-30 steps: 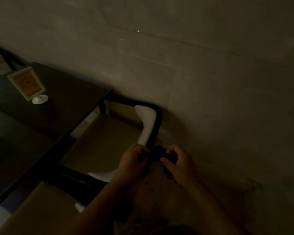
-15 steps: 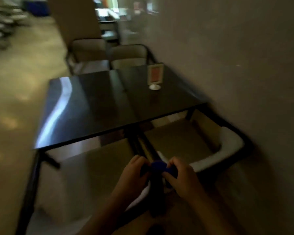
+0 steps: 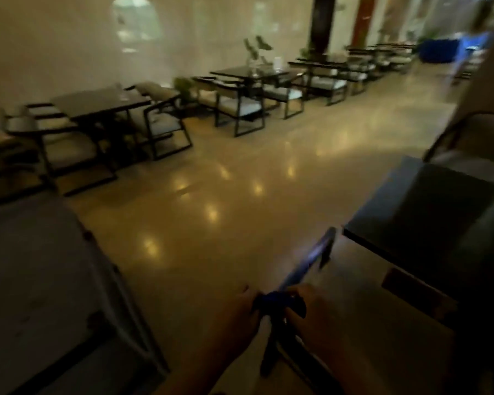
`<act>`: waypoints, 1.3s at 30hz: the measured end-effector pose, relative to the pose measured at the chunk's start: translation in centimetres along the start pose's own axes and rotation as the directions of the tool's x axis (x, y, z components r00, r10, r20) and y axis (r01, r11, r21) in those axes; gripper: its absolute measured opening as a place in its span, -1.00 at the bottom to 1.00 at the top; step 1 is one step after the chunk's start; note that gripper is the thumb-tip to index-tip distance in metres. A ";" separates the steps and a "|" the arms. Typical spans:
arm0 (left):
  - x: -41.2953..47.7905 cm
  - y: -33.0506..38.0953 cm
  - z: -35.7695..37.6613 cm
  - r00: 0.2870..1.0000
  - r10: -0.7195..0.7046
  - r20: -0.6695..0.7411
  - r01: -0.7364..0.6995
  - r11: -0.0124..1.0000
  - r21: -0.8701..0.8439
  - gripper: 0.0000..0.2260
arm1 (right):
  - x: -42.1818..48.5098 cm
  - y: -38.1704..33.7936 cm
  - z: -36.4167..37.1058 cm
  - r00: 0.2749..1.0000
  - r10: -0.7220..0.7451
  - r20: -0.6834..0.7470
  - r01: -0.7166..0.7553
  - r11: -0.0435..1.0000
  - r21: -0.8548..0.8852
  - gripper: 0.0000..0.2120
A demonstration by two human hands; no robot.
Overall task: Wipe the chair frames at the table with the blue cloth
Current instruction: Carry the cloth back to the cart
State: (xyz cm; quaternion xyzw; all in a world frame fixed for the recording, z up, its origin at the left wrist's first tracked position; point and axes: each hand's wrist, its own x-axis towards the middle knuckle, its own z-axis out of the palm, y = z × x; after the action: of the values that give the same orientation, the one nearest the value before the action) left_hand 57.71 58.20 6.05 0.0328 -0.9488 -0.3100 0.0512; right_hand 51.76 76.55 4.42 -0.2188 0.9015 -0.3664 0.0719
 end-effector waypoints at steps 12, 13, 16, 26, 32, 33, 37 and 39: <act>2.6 -22.5 -14.4 0.870 -0.395 -0.294 0.403 0.915 -0.034 -0.84 | 22.3 -18.5 17.2 0.841 -0.371 0.394 0.431 0.900 -0.071 -0.89; 2.4 -24.4 -15.6 0.856 -0.425 -0.296 0.434 0.900 -0.037 -0.83 | 23.9 -20.3 18.9 0.810 -0.401 0.428 0.472 0.879 -0.067 -0.88; 1.2 -28.8 -18.5 0.774 -0.525 -0.353 0.555 0.831 -0.019 -0.82 | 27.2 -25.1 23.8 0.696 -0.478 0.535 0.575 0.818 -0.018 -0.86; -3.2 -36.7 -20.7 0.303 -0.839 -0.452 0.888 0.421 -0.185 -0.83 | 33.8 -36.5 37.7 0.081 -0.594 0.800 0.832 0.482 0.274 -0.82; -1.6 -35.0 -19.1 -0.190 -0.909 -0.371 0.909 -0.020 -0.417 -0.81 | 34.8 -40.0 44.0 -0.392 -0.473 0.789 0.820 0.208 0.532 -0.78; -1.4 -34.8 -18.8 -0.232 -0.906 -0.354 0.896 -0.058 -0.440 -0.81 | 34.6 -40.3 44.4 -0.430 -0.466 0.773 0.816 0.166 0.554 -0.78; 1.2 -32.7 -16.1 -0.461 -0.826 -0.323 0.802 -0.232 -0.551 -0.86 | 33.8 -39.7 45.7 -0.639 -0.412 0.650 0.705 0.025 0.709 -0.79; 2.3 -32.3 -14.4 -0.527 -0.795 -0.299 0.764 -0.289 -0.577 -0.85 | 33.6 -38.4 46.4 -0.671 -0.402 0.623 0.687 -0.021 0.727 -0.79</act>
State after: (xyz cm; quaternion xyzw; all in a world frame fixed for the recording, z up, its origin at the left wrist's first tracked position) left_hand 58.12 23.58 -1.33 0.8834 -0.4097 -0.2021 0.1049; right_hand 48.26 7.92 -1.40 -0.9416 0.1974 0.0455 0.2690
